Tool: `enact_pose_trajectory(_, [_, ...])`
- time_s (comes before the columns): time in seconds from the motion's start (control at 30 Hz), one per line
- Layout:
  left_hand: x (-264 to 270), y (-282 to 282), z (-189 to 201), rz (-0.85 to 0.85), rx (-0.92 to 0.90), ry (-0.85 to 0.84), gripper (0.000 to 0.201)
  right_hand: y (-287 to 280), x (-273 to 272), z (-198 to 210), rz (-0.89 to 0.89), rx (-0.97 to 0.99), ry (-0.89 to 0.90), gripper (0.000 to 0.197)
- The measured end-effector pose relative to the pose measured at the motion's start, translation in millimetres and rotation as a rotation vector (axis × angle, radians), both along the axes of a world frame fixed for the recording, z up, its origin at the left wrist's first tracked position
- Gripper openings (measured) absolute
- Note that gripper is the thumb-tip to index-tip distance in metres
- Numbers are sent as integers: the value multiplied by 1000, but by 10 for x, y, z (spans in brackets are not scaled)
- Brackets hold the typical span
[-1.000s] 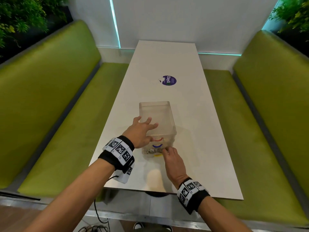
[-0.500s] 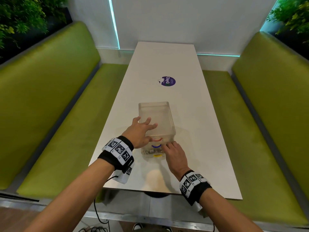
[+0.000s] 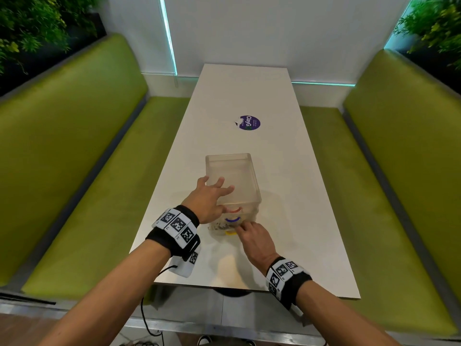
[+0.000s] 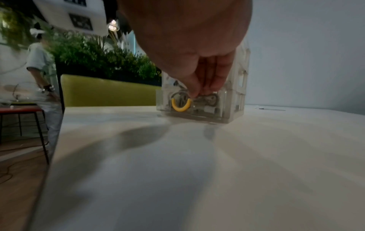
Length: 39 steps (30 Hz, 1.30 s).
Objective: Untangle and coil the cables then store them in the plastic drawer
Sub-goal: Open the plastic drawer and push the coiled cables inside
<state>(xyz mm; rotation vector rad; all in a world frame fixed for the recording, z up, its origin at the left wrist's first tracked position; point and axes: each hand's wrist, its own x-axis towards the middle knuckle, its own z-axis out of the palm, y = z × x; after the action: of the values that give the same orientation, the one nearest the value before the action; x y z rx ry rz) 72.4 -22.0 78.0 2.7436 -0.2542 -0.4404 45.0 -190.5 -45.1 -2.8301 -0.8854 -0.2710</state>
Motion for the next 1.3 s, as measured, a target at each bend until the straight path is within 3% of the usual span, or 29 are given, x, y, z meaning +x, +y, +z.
enact_pose_trajectory(0.1, [6, 4, 0, -2, -1, 2, 63, 52, 13, 35, 21, -11, 4, 46])
enact_pose_trajectory(0.3, [20, 6, 1, -17, 26, -4, 62, 103, -37, -142, -16, 23, -78, 22])
enact_pose_trajectory(0.47, [10, -3, 8, -17, 32, -6, 62, 187, -94, -150, -27, 71, 10, 41])
enact_pose_trajectory(0.83, [-13, -3, 33, 5, 2, 16, 63, 448, -205, -76, -115, -11, 123, 35])
enact_pose_trajectory(0.97, [-4, 4, 16, 4, 7, 11, 62, 442, -243, -67, -86, 192, 157, 37])
enact_pose_trajectory(1.07, [5, 3, 2, -8, 26, 3, 62, 300, -321, -85, -98, 282, 119, 46])
enact_pose_trajectory(1.3, [10, 11, -15, -8, 26, -6, 61, 103, -287, -148, -197, 203, -7, 45])
